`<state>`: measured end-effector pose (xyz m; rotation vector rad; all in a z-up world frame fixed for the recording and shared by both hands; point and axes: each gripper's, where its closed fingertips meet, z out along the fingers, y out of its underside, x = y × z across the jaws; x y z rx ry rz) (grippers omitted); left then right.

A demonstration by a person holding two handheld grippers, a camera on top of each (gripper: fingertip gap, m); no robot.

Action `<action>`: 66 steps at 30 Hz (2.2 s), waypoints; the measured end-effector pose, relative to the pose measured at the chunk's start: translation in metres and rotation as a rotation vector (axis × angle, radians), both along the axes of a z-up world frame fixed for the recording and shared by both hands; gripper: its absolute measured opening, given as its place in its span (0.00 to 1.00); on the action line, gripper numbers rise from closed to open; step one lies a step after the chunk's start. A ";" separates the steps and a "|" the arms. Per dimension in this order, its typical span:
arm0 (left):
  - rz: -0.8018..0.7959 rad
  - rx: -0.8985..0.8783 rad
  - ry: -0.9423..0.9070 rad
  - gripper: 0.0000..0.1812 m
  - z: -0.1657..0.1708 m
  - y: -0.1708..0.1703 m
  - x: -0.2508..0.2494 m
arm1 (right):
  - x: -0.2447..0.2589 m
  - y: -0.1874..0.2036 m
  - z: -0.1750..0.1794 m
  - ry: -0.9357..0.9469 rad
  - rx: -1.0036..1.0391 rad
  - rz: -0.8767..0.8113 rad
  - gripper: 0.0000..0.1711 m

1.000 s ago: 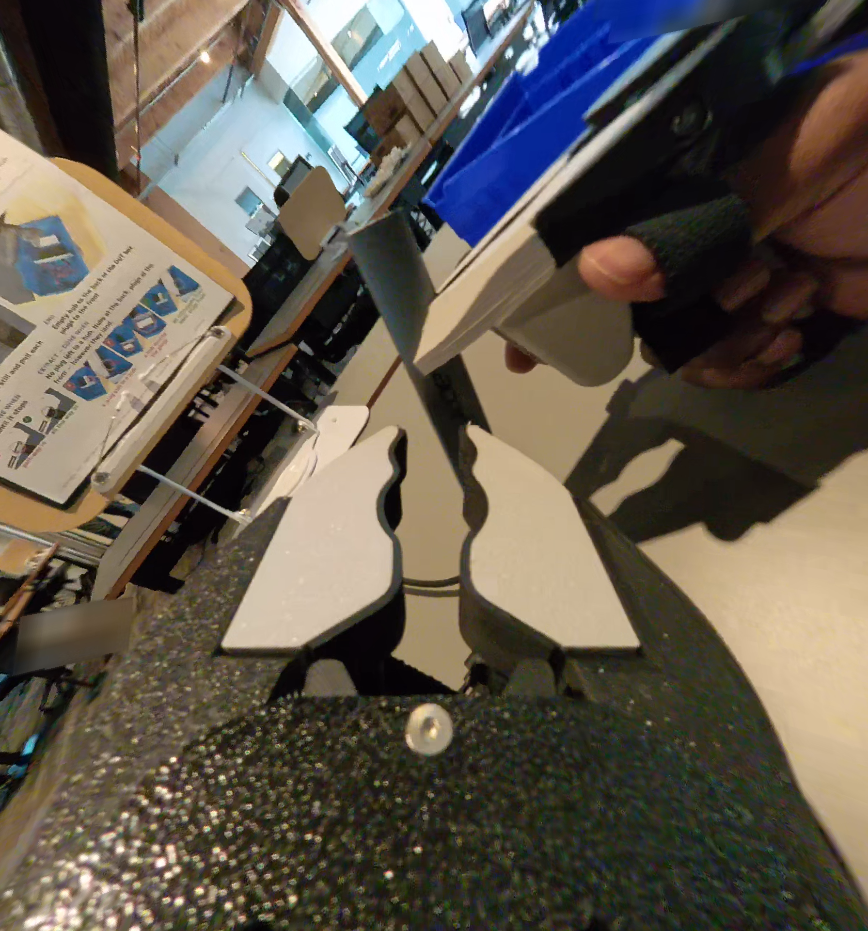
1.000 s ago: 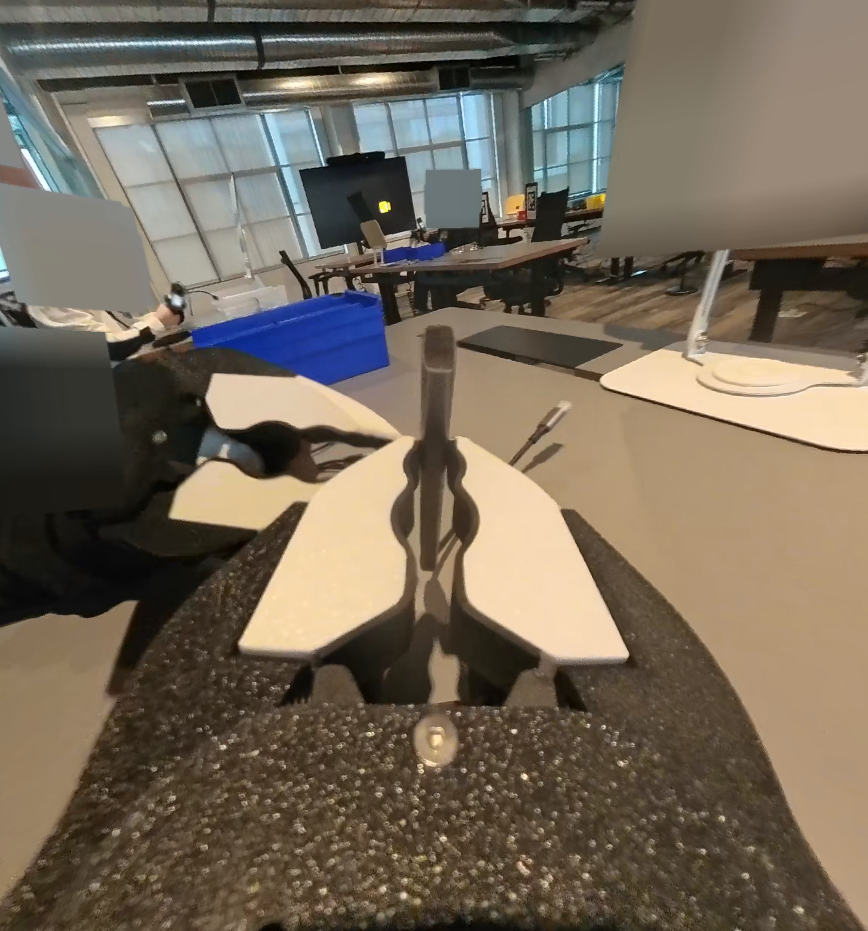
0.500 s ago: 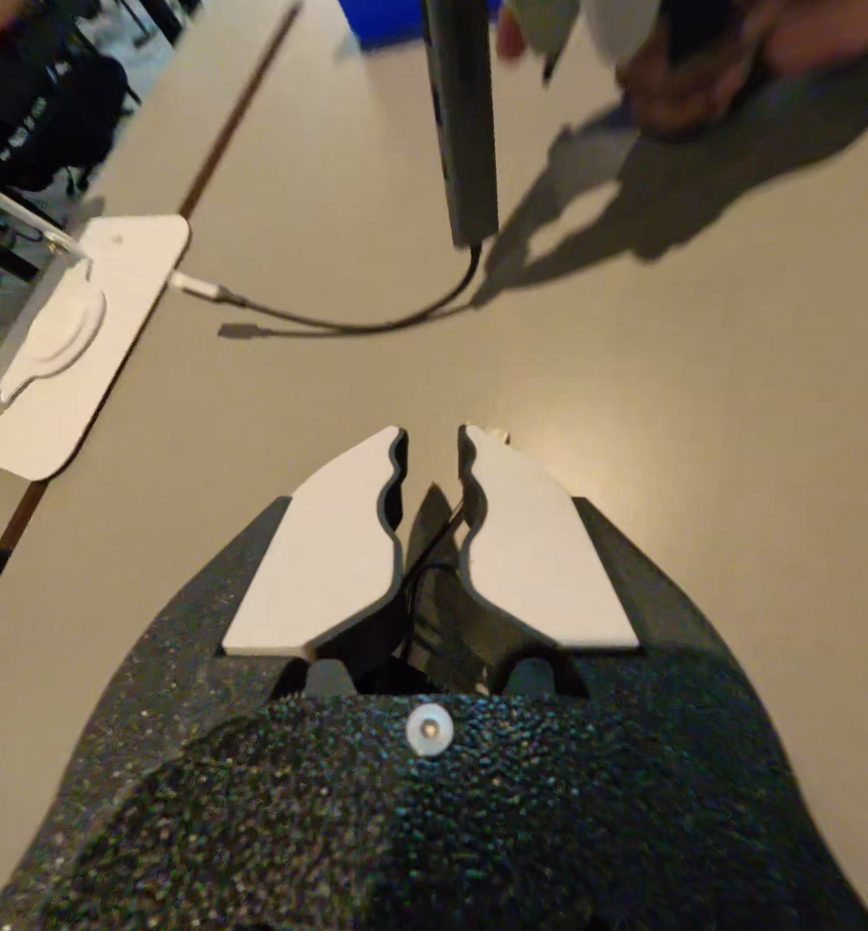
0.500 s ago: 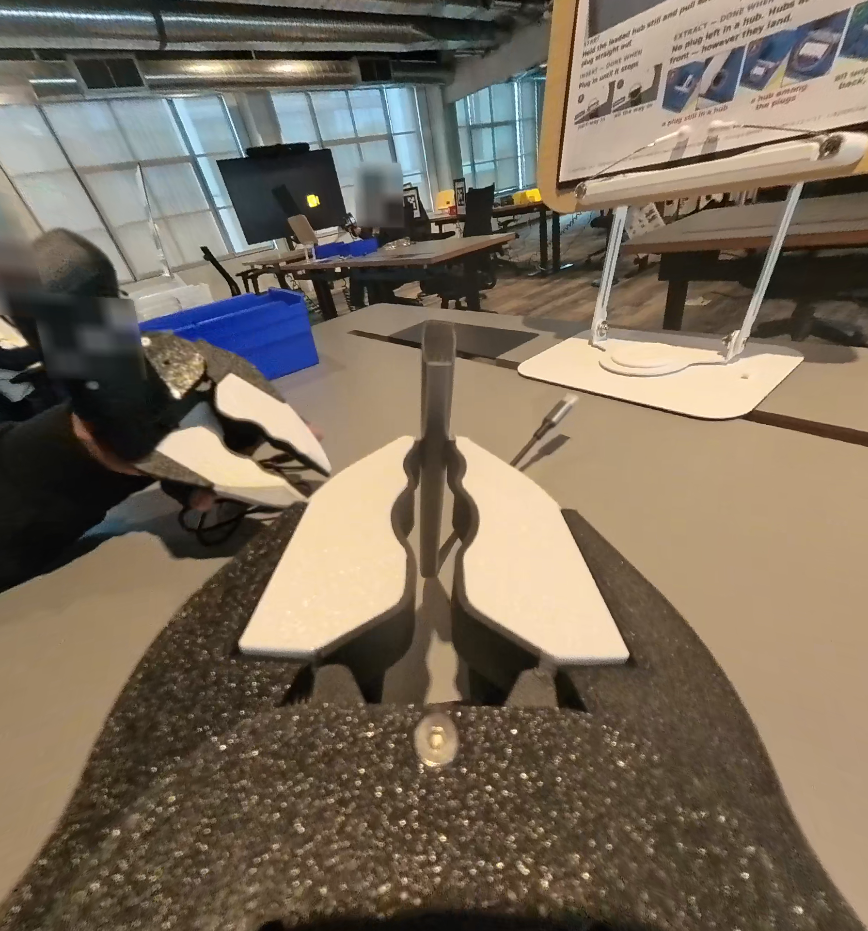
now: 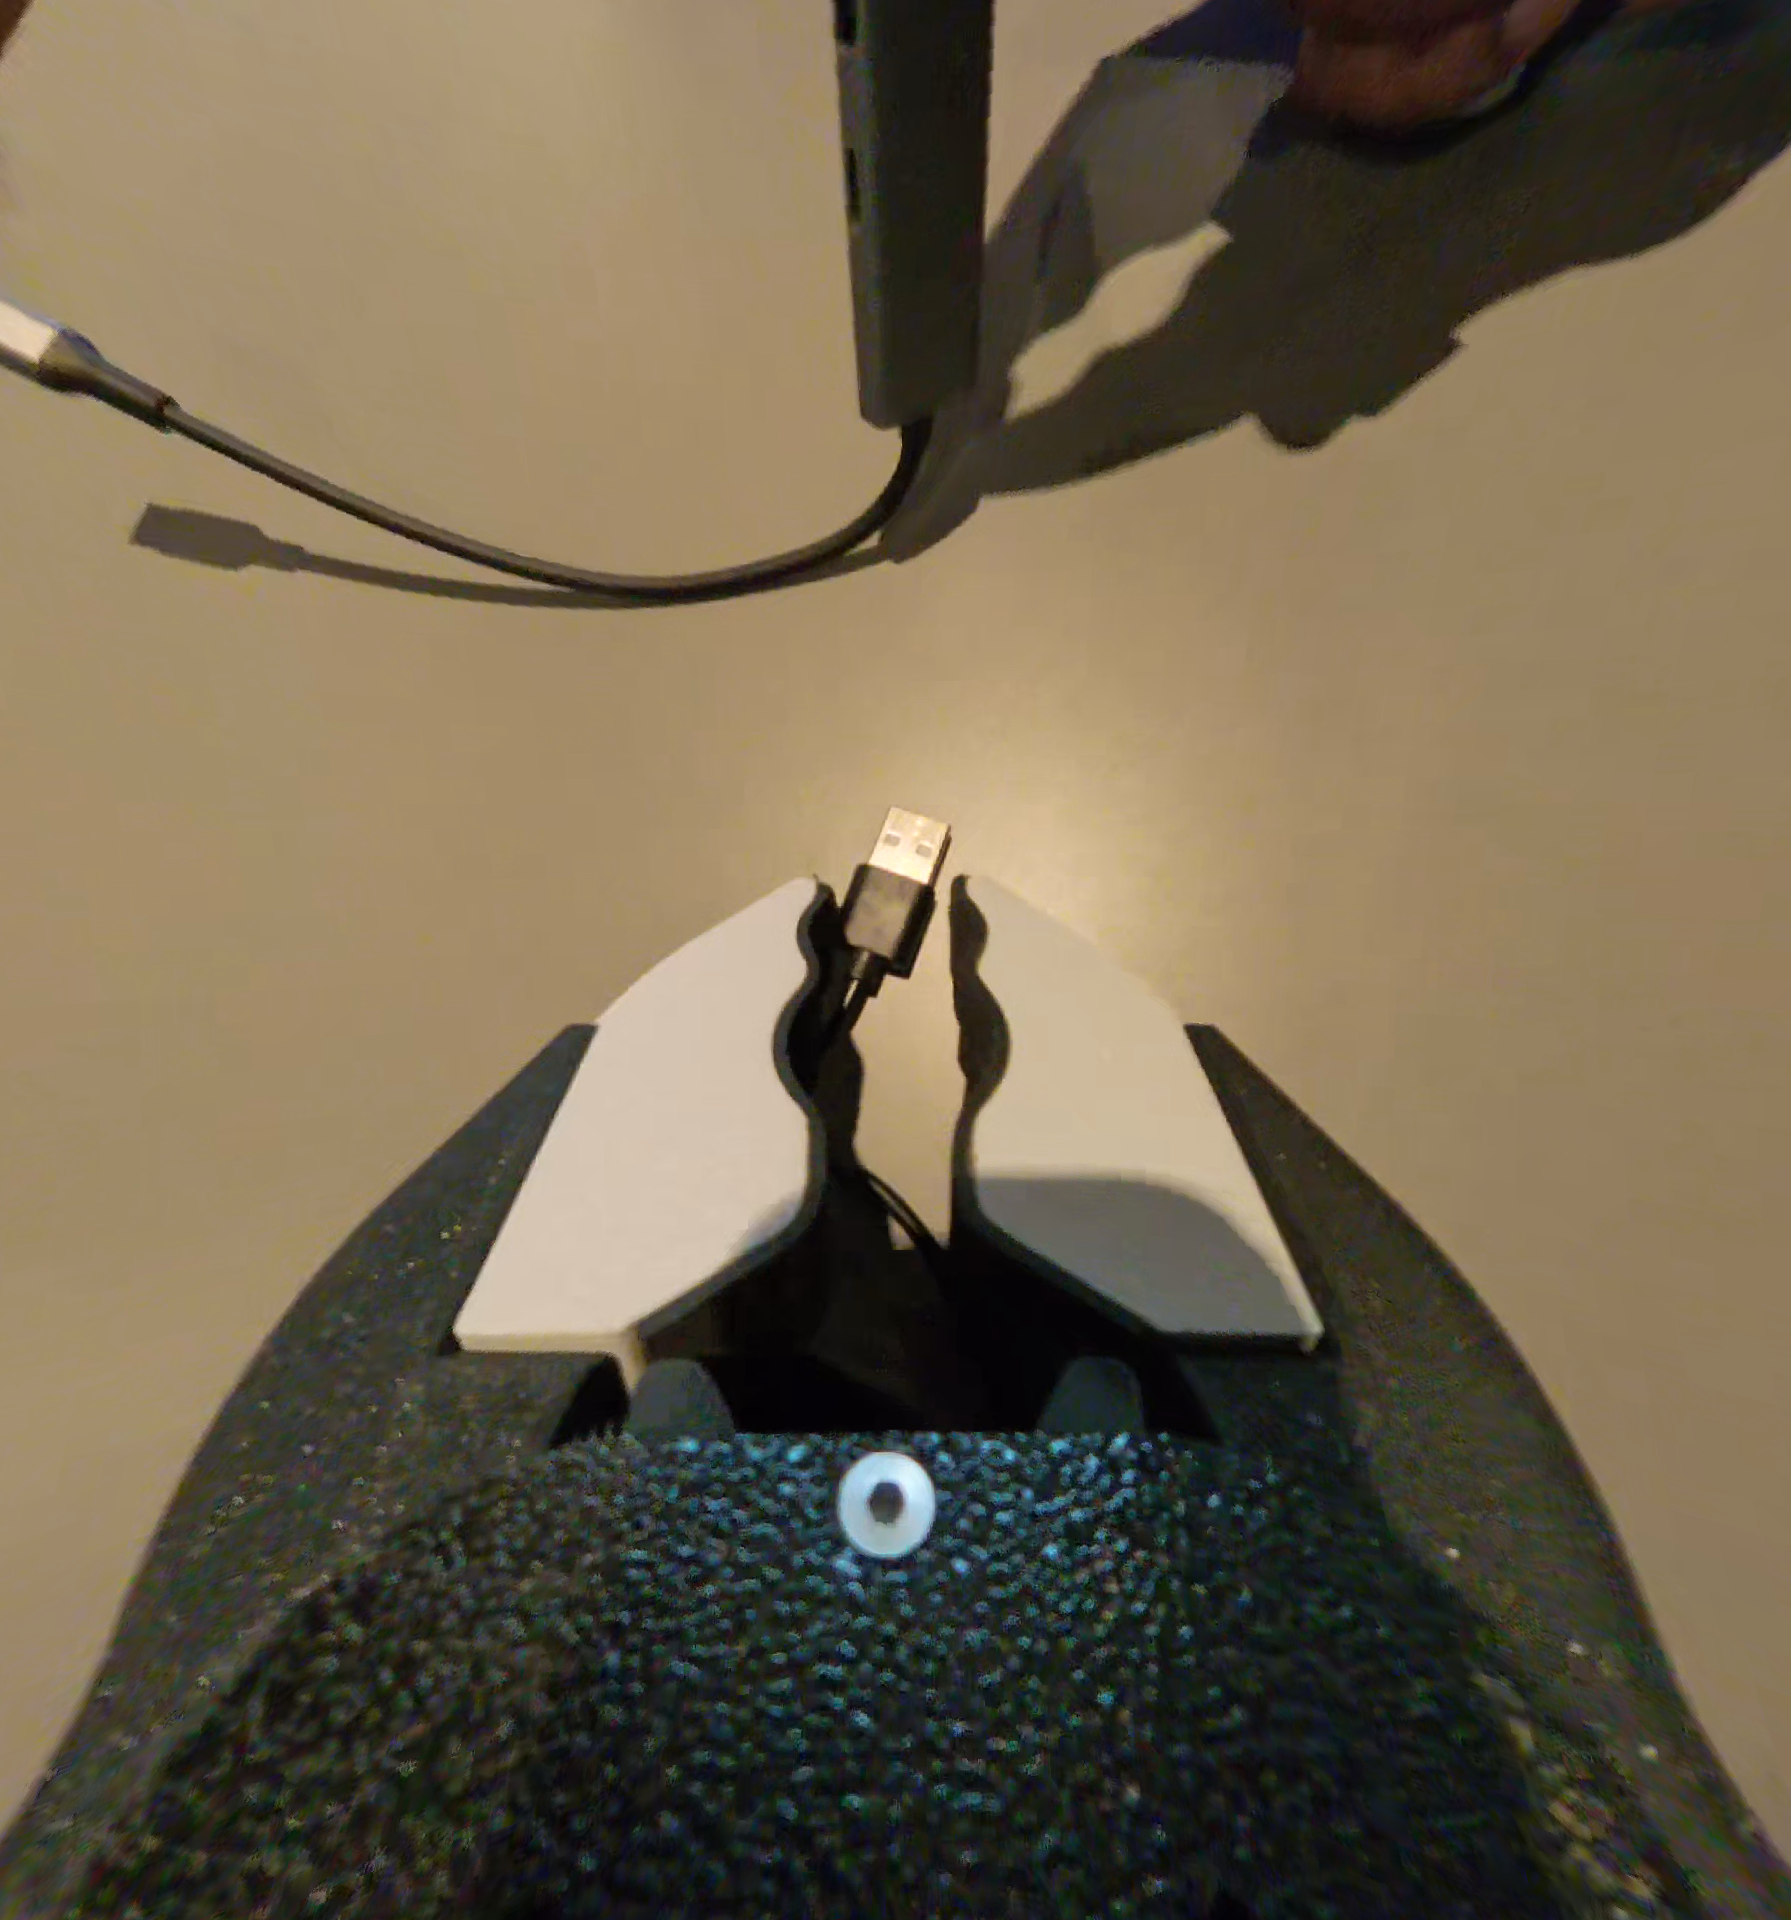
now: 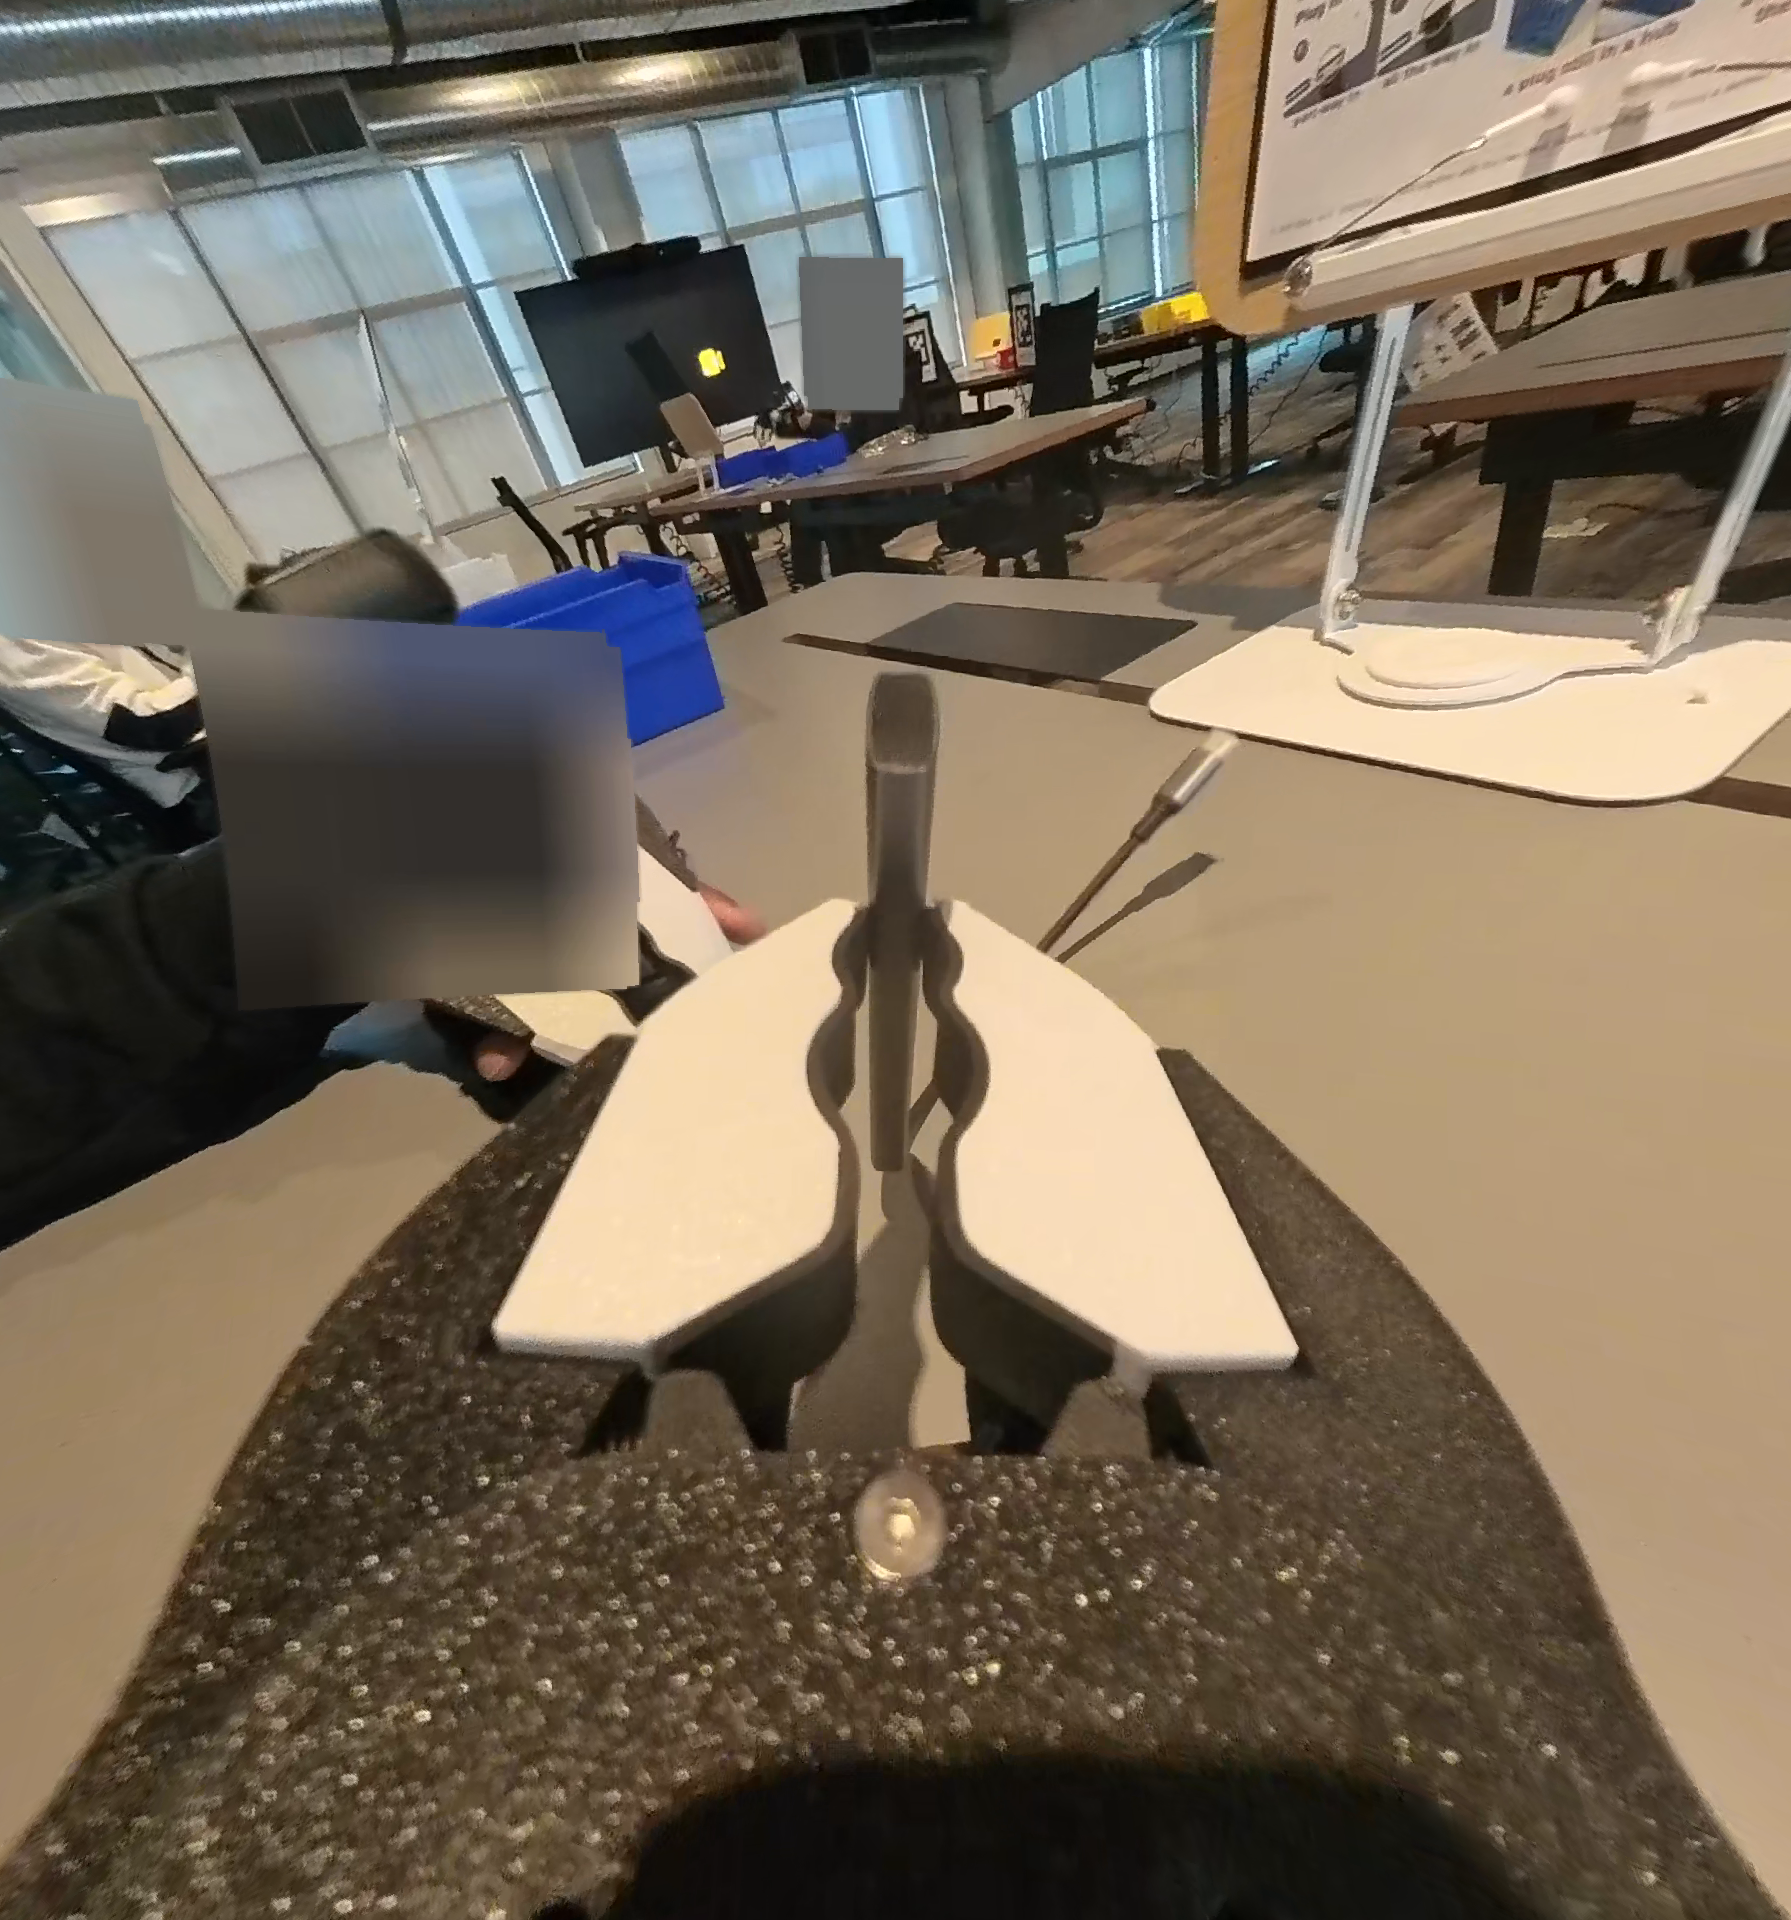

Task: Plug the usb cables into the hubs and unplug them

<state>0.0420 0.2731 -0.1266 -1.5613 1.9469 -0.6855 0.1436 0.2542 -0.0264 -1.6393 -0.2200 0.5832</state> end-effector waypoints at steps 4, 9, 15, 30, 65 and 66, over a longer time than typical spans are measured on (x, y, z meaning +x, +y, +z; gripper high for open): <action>0.021 -0.038 0.015 0.10 -0.001 -0.001 -0.001 | -0.002 0.000 -0.001 -0.008 -0.003 0.006 0.06; -0.004 -0.005 0.014 0.09 -0.001 -0.002 0.000 | -0.003 0.001 -0.002 0.010 -0.019 0.011 0.06; -0.070 0.098 -0.154 0.08 0.027 -0.007 0.012 | -0.014 -0.002 -0.008 0.121 -0.128 0.111 0.05; -0.256 0.301 -0.709 0.08 0.127 -0.045 0.012 | -0.059 -0.039 0.010 0.078 0.006 0.467 0.05; -0.272 0.651 -0.758 0.08 0.155 -0.079 0.018 | -0.069 -0.093 0.063 0.340 0.323 0.732 0.05; -0.270 0.655 -0.761 0.08 0.156 -0.079 0.019 | -0.069 -0.094 0.063 0.340 0.323 0.736 0.05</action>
